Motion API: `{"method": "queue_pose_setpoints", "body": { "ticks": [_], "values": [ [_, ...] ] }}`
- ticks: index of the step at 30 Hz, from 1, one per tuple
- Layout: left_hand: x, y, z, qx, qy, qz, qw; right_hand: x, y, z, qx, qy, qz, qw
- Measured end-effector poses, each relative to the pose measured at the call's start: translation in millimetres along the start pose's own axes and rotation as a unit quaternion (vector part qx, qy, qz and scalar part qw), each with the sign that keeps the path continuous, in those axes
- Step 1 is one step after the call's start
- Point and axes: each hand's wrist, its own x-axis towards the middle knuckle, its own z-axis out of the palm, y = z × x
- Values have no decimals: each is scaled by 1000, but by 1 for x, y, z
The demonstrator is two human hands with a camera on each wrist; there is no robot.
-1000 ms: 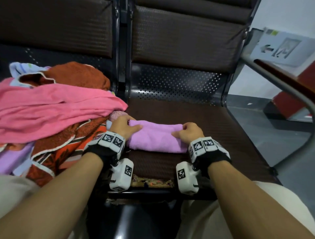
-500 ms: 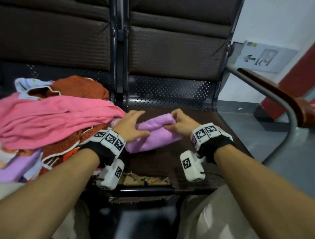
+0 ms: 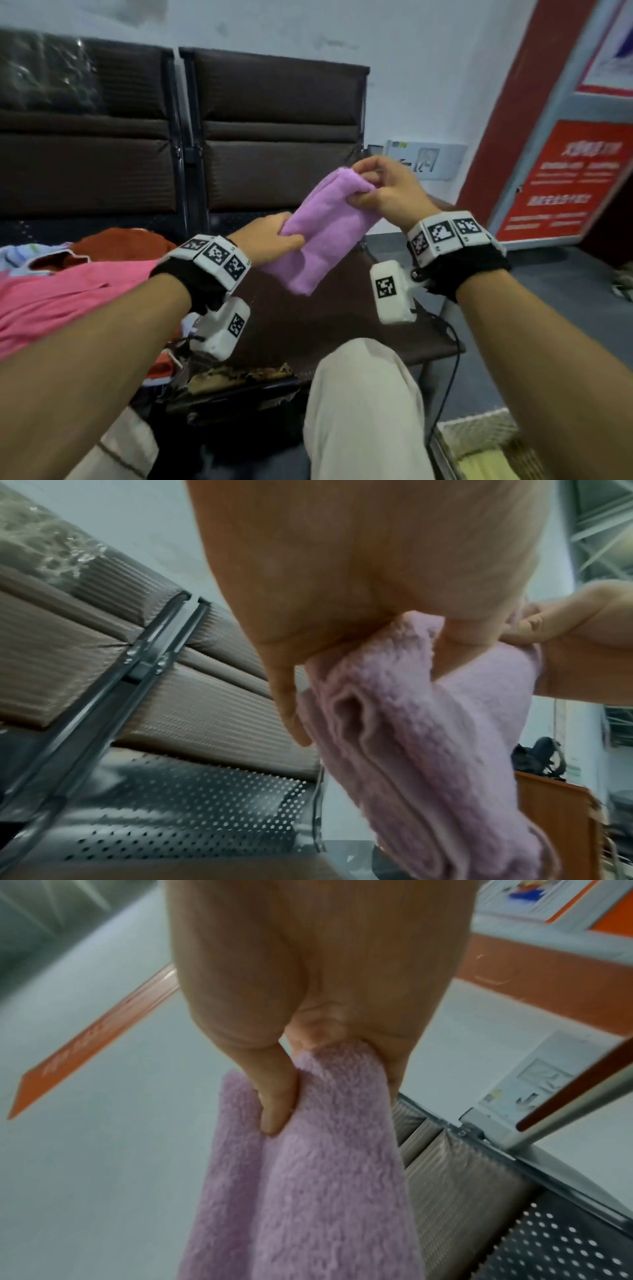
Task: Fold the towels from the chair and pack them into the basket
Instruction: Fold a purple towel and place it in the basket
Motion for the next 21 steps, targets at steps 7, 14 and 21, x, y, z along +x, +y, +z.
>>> {"method": "queue_pose_setpoints", "body": {
  "ticks": [7, 14, 21],
  "values": [
    [27, 98, 59, 84, 1, 60, 995, -88, 61, -94, 93, 213, 71, 970],
    [28, 159, 215, 107, -155, 114, 975, -228, 145, -164, 87, 346, 141, 923],
    [-22, 149, 383, 134, -326, 90, 931, -369, 239, -171, 33, 344, 295, 891]
  ]
}}
